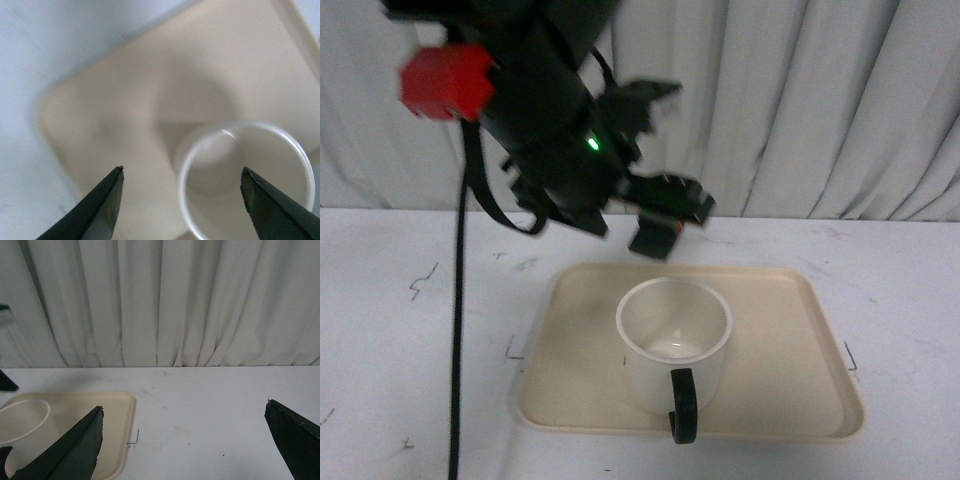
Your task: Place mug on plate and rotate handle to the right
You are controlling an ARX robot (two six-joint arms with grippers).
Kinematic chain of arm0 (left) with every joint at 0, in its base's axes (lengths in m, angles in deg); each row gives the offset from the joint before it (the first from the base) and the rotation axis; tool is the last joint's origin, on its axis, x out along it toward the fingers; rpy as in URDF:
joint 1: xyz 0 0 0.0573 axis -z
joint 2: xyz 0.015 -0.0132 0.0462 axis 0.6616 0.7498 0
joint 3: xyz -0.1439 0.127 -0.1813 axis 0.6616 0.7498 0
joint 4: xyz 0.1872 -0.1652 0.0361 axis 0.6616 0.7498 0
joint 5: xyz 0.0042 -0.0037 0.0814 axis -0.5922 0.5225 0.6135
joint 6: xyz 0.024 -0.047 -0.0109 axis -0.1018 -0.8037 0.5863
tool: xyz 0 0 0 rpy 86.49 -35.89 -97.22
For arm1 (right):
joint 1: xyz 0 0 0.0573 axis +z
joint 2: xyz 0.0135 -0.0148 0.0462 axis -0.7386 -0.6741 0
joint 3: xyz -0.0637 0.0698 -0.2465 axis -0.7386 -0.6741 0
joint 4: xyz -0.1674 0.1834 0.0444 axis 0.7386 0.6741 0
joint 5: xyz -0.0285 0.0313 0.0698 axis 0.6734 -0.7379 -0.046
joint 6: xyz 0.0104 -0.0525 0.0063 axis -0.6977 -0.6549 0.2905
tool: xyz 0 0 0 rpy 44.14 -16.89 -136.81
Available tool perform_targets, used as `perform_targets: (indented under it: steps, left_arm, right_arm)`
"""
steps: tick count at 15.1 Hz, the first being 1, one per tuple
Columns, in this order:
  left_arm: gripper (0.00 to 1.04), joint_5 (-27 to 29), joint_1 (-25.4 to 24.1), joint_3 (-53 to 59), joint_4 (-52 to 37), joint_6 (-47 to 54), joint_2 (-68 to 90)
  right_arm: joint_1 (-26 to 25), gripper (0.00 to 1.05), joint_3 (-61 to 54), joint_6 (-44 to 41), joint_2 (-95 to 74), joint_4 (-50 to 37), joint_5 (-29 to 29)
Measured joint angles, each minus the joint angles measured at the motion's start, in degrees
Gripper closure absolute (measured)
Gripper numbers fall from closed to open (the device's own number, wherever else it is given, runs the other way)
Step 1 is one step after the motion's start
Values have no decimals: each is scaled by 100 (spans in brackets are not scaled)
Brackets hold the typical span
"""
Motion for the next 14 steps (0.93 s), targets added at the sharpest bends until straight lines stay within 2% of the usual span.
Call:
perform_targets:
  steps: [1,2,3,4,6,7,8,9,14]
  left_arm:
    - [15,111,-205,57,-433,66,-400]
    - [13,723,-249,509,-2011,-26,-621]
    - [24,1582,-238,1436,-3803,-278,-861]
    - [38,2129,-291,2802,-5543,-461,-1132]
    - [62,1993,-728,4400,-7624,-581,-1799]
    - [77,1899,-1008,4933,-8275,-658,-2426]
    - [93,1672,-1106,5488,-8400,-664,-2916]
    - [103,1475,-1165,5939,-8347,-691,-3075]
    - [103,1095,-1644,7007,-8168,-678,-4347]
  right_arm:
    - [0,6,0,0,0,4,2]
    - [0,6,0,0,0,0,0]
    - [0,6,0,-2,0,0,-9]
    - [0,6,0,0,-2,4,0]
    - [0,6,0,0,0,0,0]
    - [0,6,0,0,0,0,-2]
    - [0,6,0,0,0,0,-2]
    - [0,6,0,0,0,0,-2]
    - [0,6,0,0,0,0,-2]
